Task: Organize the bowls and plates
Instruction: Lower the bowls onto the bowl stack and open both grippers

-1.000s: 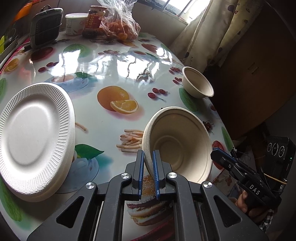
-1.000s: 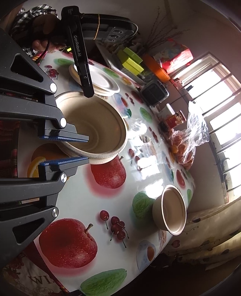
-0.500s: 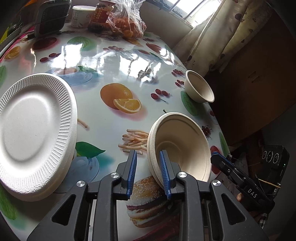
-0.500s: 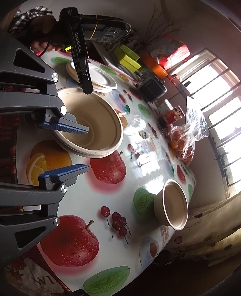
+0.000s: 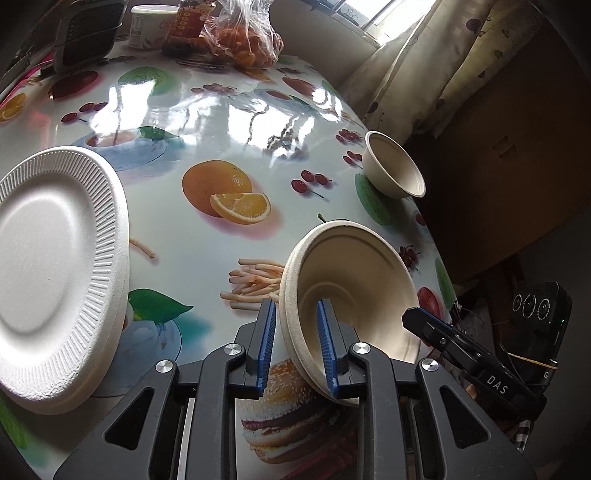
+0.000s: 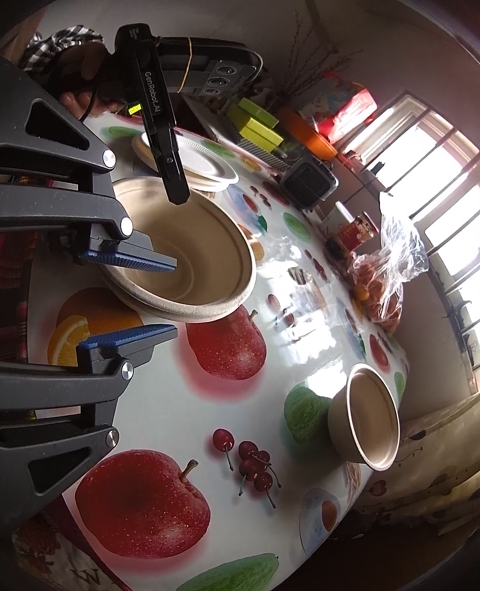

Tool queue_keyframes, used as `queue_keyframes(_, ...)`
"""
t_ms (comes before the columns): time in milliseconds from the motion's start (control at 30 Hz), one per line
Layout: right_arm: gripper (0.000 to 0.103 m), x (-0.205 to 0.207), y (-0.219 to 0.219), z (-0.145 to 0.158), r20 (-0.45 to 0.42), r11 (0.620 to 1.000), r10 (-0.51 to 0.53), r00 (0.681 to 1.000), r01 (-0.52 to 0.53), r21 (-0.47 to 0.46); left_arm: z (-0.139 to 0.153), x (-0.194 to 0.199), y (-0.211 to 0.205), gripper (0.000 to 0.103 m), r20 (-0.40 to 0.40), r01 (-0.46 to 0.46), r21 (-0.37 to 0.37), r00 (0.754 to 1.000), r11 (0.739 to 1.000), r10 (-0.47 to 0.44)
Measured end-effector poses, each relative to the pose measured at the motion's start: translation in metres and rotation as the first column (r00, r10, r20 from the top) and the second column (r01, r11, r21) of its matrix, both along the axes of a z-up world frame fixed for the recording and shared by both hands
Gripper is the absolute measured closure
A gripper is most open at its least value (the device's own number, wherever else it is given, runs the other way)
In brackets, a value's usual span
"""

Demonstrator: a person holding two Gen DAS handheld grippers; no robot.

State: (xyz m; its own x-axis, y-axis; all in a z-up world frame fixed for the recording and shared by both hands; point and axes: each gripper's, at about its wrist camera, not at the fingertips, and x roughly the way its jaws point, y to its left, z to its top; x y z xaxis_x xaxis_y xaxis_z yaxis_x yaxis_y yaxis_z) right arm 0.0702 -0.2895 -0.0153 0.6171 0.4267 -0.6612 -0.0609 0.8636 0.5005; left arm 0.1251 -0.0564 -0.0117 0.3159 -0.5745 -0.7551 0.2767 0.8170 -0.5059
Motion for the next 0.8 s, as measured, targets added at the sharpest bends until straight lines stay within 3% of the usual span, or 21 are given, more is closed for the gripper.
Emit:
queue_keyframes(233,0.089,0.009,-0.005,-0.001,-0.007,1.000,-0.014,1.000,0.014,0.001,0.000,0.009,-0.002,0.086,0.000,-0.006,0.021,1.000,1.000,0.006)
queue_keyframes(800,0.089,0.074,-0.010,0.003,-0.024,1.000,0.009,1.000,-0.009,-0.022,-0.002,0.063,-0.010,0.086,-0.015,-0.034,0.050,0.999,0.998,0.035)
